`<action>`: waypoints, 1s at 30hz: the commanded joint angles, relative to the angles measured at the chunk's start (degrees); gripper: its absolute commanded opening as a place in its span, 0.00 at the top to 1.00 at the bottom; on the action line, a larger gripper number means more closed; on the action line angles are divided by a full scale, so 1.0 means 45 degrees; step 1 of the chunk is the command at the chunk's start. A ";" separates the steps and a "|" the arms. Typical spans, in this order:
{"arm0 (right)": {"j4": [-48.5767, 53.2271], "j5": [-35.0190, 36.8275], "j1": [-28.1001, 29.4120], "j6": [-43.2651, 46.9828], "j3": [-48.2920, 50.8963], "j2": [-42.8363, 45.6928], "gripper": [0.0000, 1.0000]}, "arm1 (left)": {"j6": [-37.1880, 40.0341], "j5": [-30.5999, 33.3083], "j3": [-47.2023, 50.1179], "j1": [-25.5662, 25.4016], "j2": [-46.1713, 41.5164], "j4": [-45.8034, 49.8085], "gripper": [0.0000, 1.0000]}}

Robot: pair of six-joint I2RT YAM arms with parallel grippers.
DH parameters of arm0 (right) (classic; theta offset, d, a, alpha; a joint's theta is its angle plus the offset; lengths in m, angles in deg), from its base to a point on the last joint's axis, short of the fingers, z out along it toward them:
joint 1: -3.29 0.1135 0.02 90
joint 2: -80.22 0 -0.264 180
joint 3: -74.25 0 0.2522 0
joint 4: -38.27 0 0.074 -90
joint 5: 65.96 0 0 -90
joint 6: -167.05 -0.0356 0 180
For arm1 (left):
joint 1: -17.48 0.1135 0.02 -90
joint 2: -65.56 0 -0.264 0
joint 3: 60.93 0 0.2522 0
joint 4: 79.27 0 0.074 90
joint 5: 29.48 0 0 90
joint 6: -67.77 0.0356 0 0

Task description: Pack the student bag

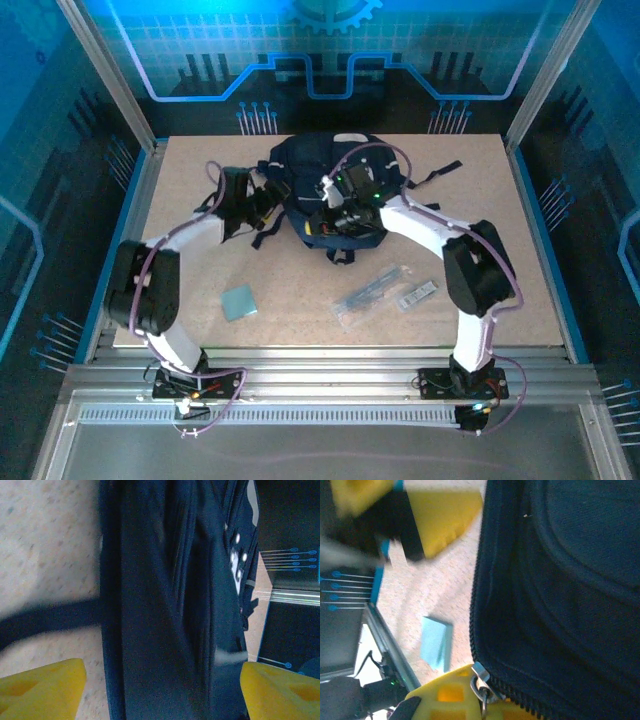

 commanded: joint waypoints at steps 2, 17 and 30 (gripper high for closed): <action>-0.1600 -0.1278 0.0566 -0.0687 -0.1624 -0.0596 1.00 | -0.2582 0.1315 0.2275 -0.0501 -0.1164 -0.2124 0.18; -0.4823 -0.2648 0.1081 -0.4189 0.1309 0.0321 1.00 | -0.6223 0.3450 0.2862 -0.1828 0.2578 -0.9697 0.33; 0.0274 -0.1477 0.0181 -0.1517 0.2196 0.1457 1.00 | -0.5236 0.3737 0.2858 -0.1789 0.2428 -1.0296 1.00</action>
